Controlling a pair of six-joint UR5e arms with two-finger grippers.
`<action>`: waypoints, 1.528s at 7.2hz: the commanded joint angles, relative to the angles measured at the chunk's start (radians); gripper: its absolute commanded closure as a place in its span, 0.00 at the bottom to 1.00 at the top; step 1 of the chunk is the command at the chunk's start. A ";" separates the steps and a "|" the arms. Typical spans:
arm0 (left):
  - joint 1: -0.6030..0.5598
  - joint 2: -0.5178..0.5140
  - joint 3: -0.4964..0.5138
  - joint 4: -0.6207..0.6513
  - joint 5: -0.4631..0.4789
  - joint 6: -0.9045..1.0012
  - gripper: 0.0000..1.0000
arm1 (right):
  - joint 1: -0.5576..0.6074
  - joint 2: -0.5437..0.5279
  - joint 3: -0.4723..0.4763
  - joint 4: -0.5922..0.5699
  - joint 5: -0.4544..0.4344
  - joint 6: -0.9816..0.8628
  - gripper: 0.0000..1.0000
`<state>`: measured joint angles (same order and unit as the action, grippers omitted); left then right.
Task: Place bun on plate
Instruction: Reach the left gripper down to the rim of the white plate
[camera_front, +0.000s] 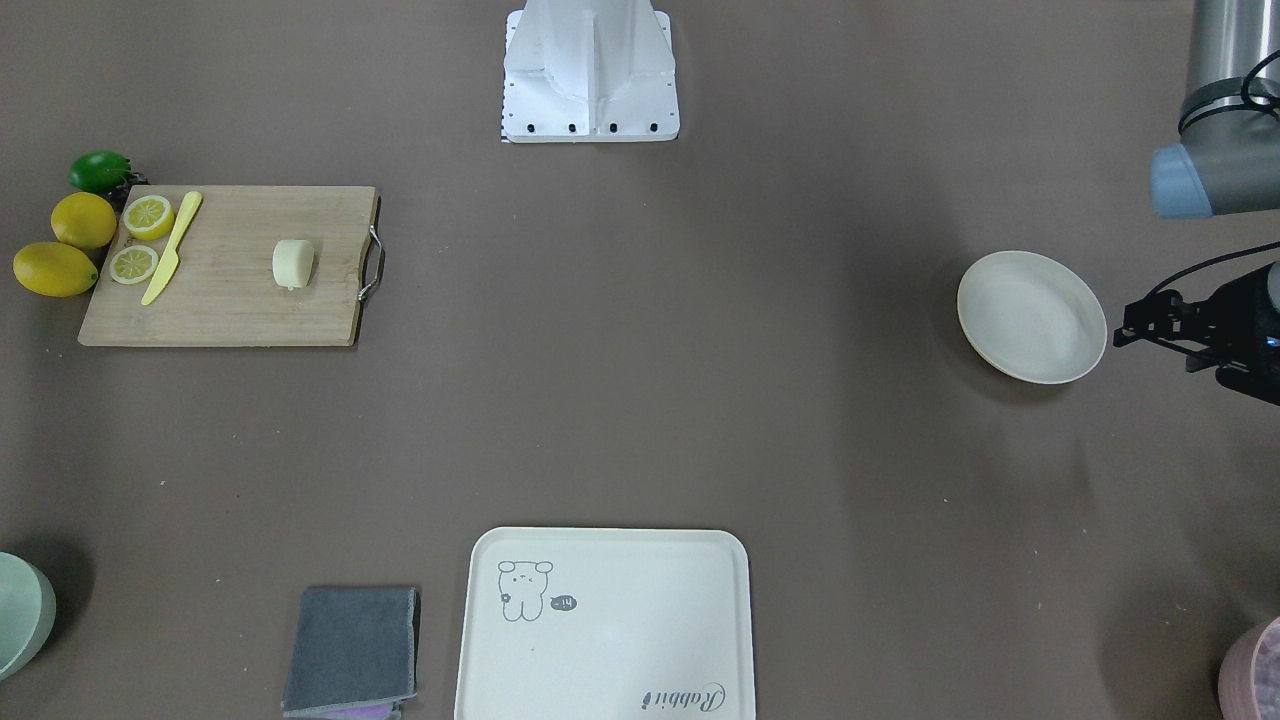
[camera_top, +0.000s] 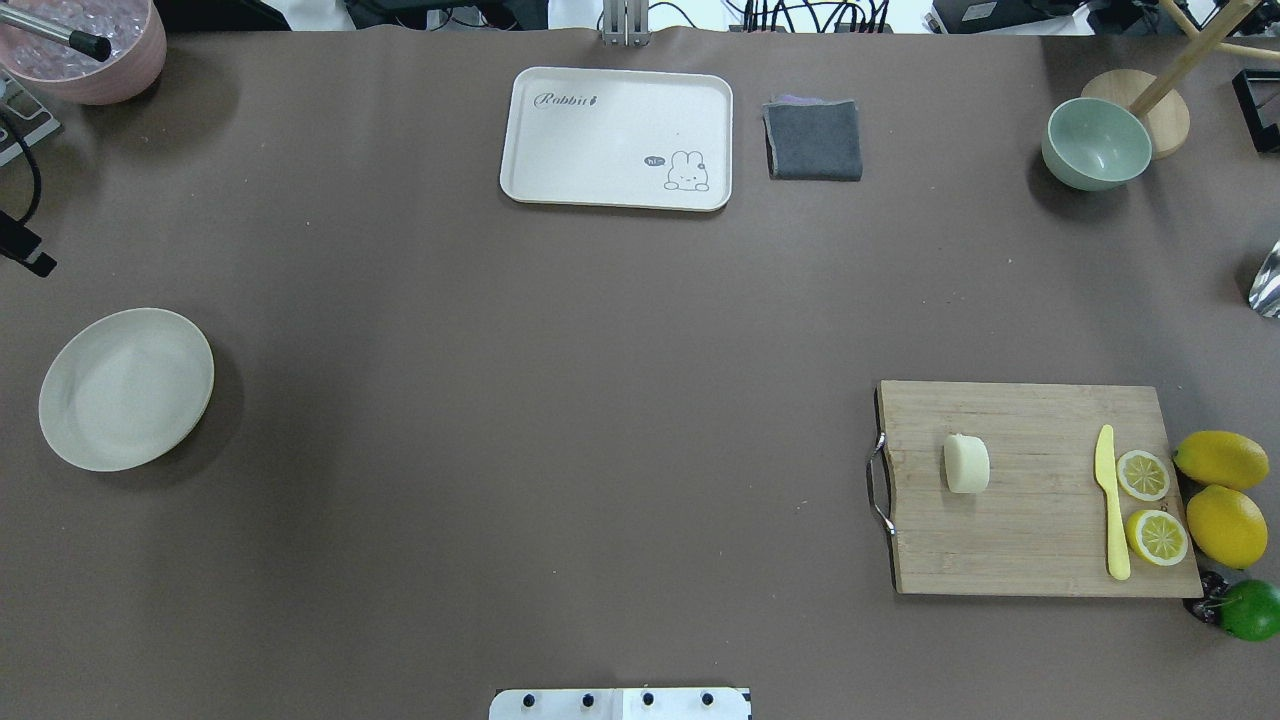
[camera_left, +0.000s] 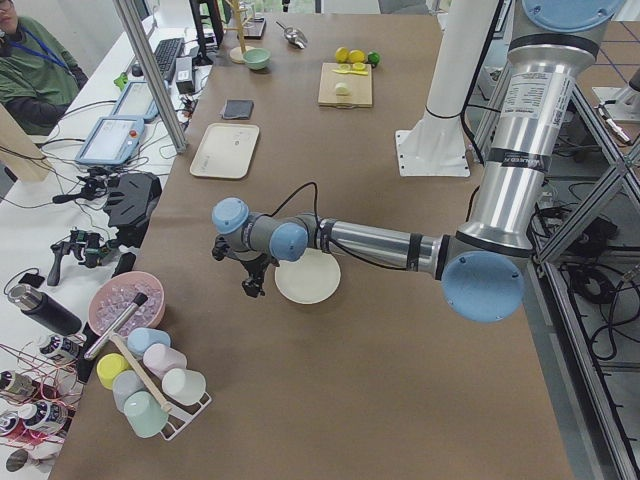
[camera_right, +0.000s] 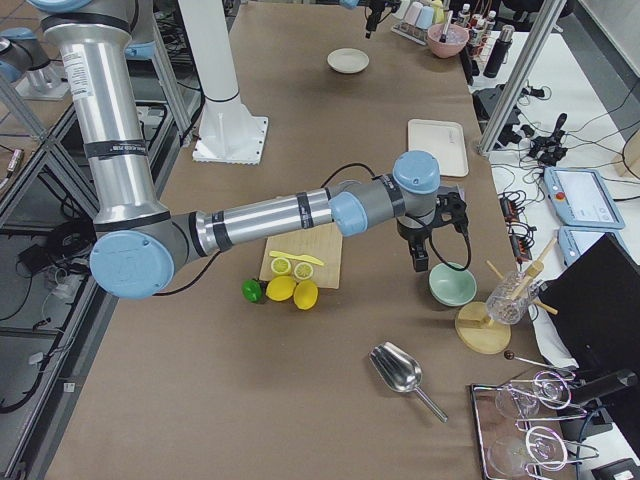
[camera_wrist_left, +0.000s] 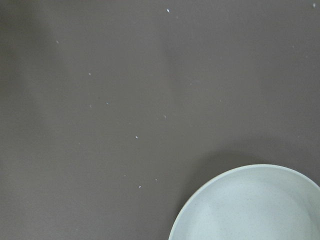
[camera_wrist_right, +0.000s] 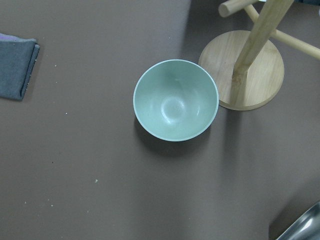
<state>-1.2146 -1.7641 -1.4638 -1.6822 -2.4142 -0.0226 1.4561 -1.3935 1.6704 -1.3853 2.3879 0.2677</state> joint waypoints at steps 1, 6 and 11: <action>0.050 -0.001 0.063 -0.046 0.001 0.001 0.02 | 0.000 -0.007 0.035 0.000 0.000 0.030 0.00; 0.104 -0.001 0.131 -0.159 0.001 0.001 0.40 | 0.012 -0.050 0.066 0.002 -0.009 0.030 0.00; 0.095 0.012 0.120 -0.188 0.015 0.111 1.00 | 0.012 -0.045 0.063 0.000 -0.009 0.030 0.00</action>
<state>-1.1135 -1.7537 -1.3379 -1.8667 -2.4001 0.0540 1.4680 -1.4412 1.7320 -1.3852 2.3788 0.2977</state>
